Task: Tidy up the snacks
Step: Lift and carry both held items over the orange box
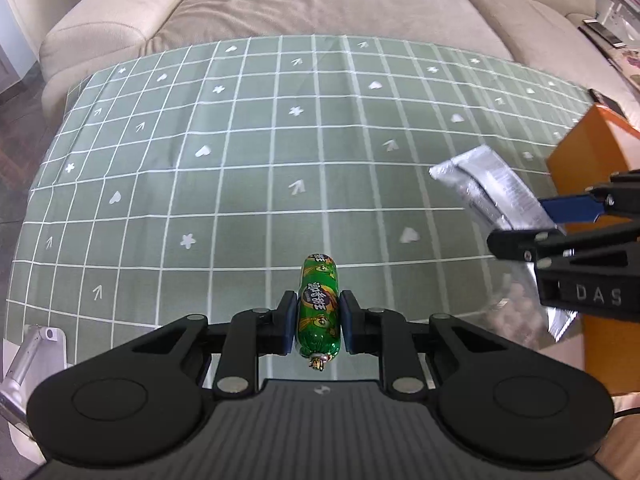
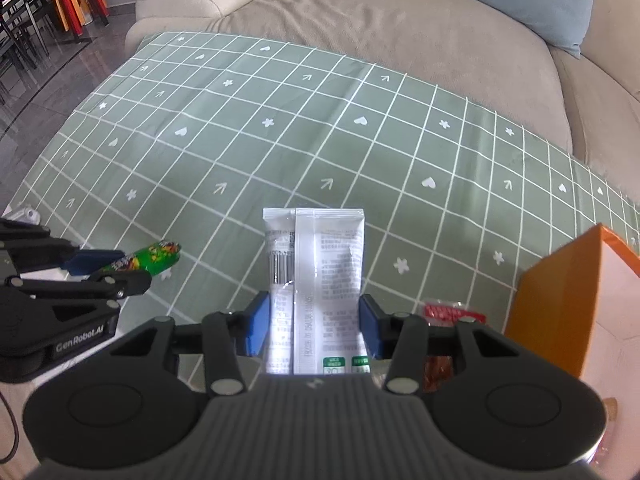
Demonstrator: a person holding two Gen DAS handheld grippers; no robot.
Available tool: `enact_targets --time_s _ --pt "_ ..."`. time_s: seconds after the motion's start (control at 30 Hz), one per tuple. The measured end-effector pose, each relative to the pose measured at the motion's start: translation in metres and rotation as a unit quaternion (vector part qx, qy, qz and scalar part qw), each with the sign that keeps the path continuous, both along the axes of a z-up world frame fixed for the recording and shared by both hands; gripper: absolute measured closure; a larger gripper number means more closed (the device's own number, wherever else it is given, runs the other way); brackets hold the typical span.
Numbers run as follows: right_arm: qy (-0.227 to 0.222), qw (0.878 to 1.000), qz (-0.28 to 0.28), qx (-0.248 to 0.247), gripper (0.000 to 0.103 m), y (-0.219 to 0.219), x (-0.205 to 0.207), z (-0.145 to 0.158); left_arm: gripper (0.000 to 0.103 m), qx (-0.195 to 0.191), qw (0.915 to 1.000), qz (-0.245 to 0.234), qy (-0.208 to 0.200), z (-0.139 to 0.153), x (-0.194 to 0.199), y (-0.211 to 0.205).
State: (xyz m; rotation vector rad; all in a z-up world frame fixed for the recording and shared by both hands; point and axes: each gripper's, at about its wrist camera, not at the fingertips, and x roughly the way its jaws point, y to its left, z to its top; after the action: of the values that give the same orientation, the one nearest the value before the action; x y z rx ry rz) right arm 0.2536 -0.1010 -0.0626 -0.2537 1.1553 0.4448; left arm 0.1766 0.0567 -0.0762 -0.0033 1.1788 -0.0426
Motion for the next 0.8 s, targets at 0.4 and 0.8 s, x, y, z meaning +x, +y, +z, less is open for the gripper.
enact_targets --time_s 0.4,0.8 --pt "0.011 1.0 -0.019 0.005 0.058 -0.076 -0.033 0.043 0.079 -0.029 0.9963 -0.074 -0.033 0.044 -0.016 -0.078" --pt "-0.004 0.997 -0.07 -0.039 0.058 -0.17 -0.046 0.064 0.079 -0.035 0.9829 -0.175 -0.045 0.069 -0.017 -0.186"
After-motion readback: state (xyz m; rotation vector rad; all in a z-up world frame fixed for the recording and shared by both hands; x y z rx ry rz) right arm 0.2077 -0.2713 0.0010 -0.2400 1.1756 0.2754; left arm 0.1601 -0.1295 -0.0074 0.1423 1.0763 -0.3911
